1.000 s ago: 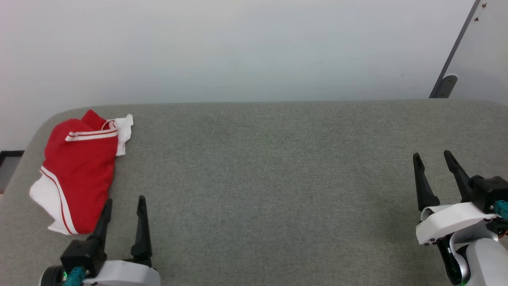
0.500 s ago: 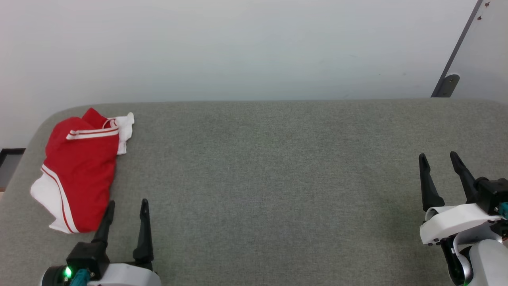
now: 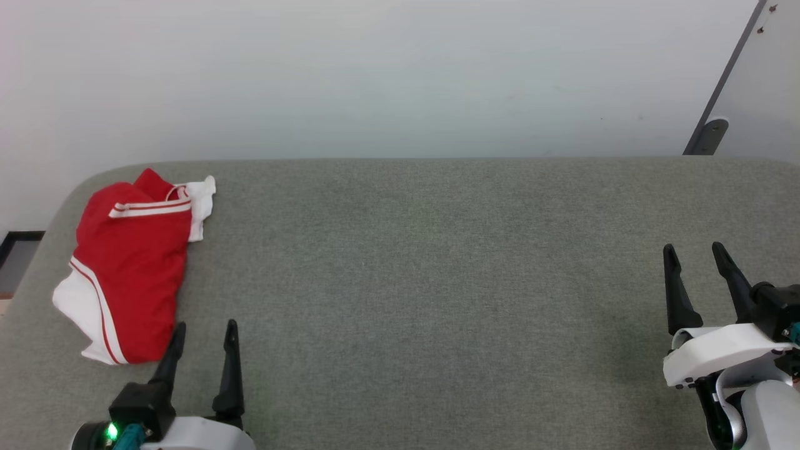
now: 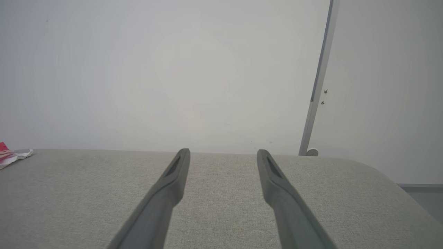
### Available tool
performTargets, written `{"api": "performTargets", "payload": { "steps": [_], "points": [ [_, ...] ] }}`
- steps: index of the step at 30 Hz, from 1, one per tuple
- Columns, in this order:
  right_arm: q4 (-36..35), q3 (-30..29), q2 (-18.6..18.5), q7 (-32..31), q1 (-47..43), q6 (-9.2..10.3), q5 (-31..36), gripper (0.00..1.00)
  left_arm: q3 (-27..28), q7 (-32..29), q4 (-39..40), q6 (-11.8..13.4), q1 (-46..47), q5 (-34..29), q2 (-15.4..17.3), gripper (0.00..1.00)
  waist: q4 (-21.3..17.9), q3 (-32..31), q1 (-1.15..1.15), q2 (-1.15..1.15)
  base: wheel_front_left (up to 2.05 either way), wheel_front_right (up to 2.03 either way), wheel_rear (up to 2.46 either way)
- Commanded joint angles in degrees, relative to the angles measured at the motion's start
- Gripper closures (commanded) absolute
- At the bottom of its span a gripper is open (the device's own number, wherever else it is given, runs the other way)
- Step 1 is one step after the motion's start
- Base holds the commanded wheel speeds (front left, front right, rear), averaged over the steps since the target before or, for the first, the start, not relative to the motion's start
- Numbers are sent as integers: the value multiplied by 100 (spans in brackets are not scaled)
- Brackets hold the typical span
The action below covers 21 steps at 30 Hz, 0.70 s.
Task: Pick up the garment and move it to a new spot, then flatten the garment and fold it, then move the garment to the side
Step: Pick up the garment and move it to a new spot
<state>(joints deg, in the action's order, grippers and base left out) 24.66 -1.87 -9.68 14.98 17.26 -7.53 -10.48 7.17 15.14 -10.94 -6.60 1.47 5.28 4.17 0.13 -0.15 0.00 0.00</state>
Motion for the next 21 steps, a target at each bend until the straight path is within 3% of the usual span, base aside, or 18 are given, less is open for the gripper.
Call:
{"api": "performTargets", "payload": {
  "steps": [1,10,21],
  "points": [
    [-12,-32,18,27,-16,8,-34,0,13,2,-23,-35,39,-38,-6,0,11,0,0,0,0,0,0],
    [-71,43,21,27,-108,8,-119,0,33,2,-139,-54,17,113,-66,0,405,26,0,0,0,0,0],
    [-107,275,-35,26,-173,8,-148,0,108,1,-251,15,-28,56,-107,0,1626,45,0,0,0,0,0]
  ]
}}
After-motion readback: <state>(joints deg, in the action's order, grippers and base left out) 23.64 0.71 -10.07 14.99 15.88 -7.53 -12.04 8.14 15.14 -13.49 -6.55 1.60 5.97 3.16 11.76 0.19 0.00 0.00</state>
